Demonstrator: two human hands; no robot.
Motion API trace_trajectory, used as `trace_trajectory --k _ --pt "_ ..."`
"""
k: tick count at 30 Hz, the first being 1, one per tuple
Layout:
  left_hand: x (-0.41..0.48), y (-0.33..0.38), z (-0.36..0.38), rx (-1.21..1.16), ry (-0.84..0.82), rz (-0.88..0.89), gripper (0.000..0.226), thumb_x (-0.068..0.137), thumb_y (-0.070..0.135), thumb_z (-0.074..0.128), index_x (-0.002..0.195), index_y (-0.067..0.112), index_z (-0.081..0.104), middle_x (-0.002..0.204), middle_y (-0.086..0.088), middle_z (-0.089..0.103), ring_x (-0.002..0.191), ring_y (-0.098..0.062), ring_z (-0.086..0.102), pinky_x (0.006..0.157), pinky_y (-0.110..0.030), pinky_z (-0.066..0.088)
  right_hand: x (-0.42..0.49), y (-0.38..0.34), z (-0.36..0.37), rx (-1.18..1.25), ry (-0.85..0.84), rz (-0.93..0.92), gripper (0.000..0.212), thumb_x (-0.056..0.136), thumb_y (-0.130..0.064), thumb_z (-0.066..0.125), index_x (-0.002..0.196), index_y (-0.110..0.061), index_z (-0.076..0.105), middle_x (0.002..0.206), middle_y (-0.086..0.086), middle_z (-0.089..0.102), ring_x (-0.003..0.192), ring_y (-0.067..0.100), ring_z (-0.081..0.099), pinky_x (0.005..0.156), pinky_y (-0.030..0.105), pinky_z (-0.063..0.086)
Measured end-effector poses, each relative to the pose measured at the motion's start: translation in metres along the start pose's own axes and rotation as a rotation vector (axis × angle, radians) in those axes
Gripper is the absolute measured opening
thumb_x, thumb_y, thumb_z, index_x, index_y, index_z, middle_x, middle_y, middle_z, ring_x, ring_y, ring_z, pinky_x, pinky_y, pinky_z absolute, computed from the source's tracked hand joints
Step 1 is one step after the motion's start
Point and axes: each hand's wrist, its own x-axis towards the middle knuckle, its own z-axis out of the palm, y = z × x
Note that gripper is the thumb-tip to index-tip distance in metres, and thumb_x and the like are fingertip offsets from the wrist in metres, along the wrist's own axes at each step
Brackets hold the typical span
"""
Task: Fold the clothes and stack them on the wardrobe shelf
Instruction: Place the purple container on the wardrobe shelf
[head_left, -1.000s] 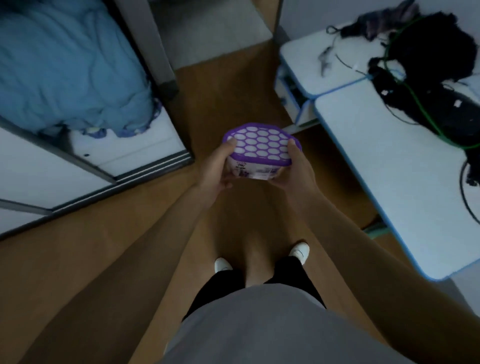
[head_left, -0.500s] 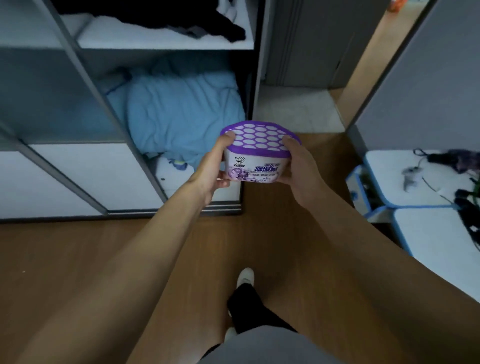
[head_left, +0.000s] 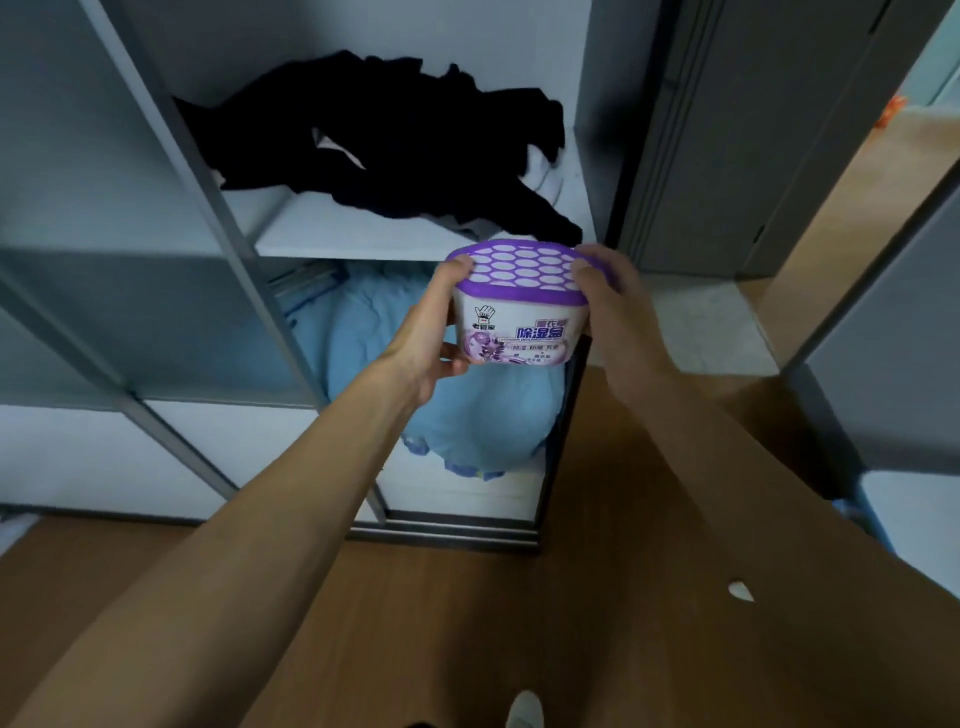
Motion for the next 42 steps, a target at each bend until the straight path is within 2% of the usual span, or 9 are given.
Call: trace_trajectory --k 5,12,15,18,20,24,32,38,42 --pt "0.057 0.044 -0.018 -0.042 -0.03 0.025 0.048 0.079 0.069 0.049 0.082 0.025 0.069 0.065 0.004 0.065 0.049 -0.013 0.061 0.046 -0.02 0.042 0.067 -0.027 0.025 -0.152 -0.017 -0.153 0.03 0.099 -0.025 0.057 0.128 -0.018 0.06 0.107 -0.013 0.064 0.079 -0.015 0.064 0.061 0.006 0.048" --pt "0.161 0.107 -0.053 -0.154 -0.172 0.086 0.045 0.092 0.059 0.043 0.085 0.022 0.068 0.06 0.004 0.07 0.048 -0.009 0.067 0.041 -0.019 0.048 0.158 -0.059 0.067 -0.431 -0.09 -0.244 0.068 0.082 -0.039 0.079 0.14 -0.015 0.05 0.113 -0.011 0.062 0.08 -0.023 0.059 0.065 0.001 0.044" --pt "0.209 0.129 -0.068 -0.129 -0.228 0.071 0.051 0.089 0.063 0.043 0.071 0.024 0.071 0.059 0.005 0.069 0.043 -0.01 0.063 0.038 -0.015 0.042 0.197 -0.071 0.085 -0.582 -0.096 -0.237 0.072 0.075 -0.038 0.085 0.136 -0.021 0.051 0.11 -0.019 0.062 0.086 -0.02 0.06 0.066 0.0 0.044" --pt "0.258 0.149 -0.08 -0.072 -0.222 0.06 0.049 0.077 0.071 0.05 0.058 0.031 0.073 0.064 0.006 0.07 0.05 -0.01 0.066 0.045 -0.016 0.043 0.236 -0.086 0.1 -0.742 -0.08 -0.237 0.057 0.07 -0.04 0.088 0.114 -0.035 0.052 0.099 -0.024 0.061 0.081 -0.023 0.057 0.059 -0.001 0.042" --pt "0.286 0.161 -0.083 -0.034 -0.248 0.063 0.048 0.072 0.073 0.053 0.063 0.031 0.074 0.069 0.005 0.072 0.054 -0.011 0.068 0.046 -0.017 0.043 0.257 -0.096 0.109 -0.885 -0.073 -0.245 0.052 0.066 -0.048 0.087 0.103 -0.039 0.053 0.094 -0.022 0.063 0.082 -0.018 0.06 0.061 0.005 0.046" --pt "0.329 0.182 -0.076 -0.035 -0.324 0.035 0.049 0.074 0.071 0.054 0.074 0.025 0.072 0.069 0.004 0.071 0.052 -0.012 0.066 0.048 -0.017 0.043 0.293 -0.107 0.119 -1.136 0.009 -0.234 0.076 0.051 -0.071 0.075 0.113 -0.032 0.055 0.105 -0.008 0.059 0.094 0.011 0.06 0.079 0.035 0.054" --pt "0.386 0.227 -0.046 0.023 -0.423 0.139 0.058 0.082 0.069 0.043 0.048 0.03 0.07 0.054 0.006 0.064 0.039 -0.01 0.055 0.039 -0.013 0.028 0.359 -0.135 0.1 -1.272 0.054 -0.211 0.072 0.058 -0.068 0.081 0.111 -0.036 0.044 0.092 -0.02 0.045 0.081 0.002 0.05 0.062 0.024 0.041" --pt "0.425 0.255 -0.021 0.02 -0.385 0.158 0.053 0.088 0.071 0.04 0.081 0.025 0.064 0.056 0.008 0.07 0.04 -0.006 0.061 0.038 -0.011 0.039 0.406 -0.145 0.087 -1.225 0.114 -0.161 0.078 0.058 -0.058 0.088 0.118 -0.025 0.049 0.108 -0.004 0.059 0.094 0.014 0.06 0.08 0.038 0.057" --pt "0.463 0.262 -0.005 -0.083 -0.372 0.138 0.062 0.097 0.067 0.028 0.097 0.016 0.064 0.087 -0.005 0.074 0.072 -0.021 0.07 0.052 -0.024 0.05 0.431 -0.148 0.081 -1.219 0.254 -0.176 0.086 0.057 -0.055 0.09 0.123 -0.02 0.048 0.114 0.0 0.056 0.101 0.019 0.058 0.082 0.036 0.055"
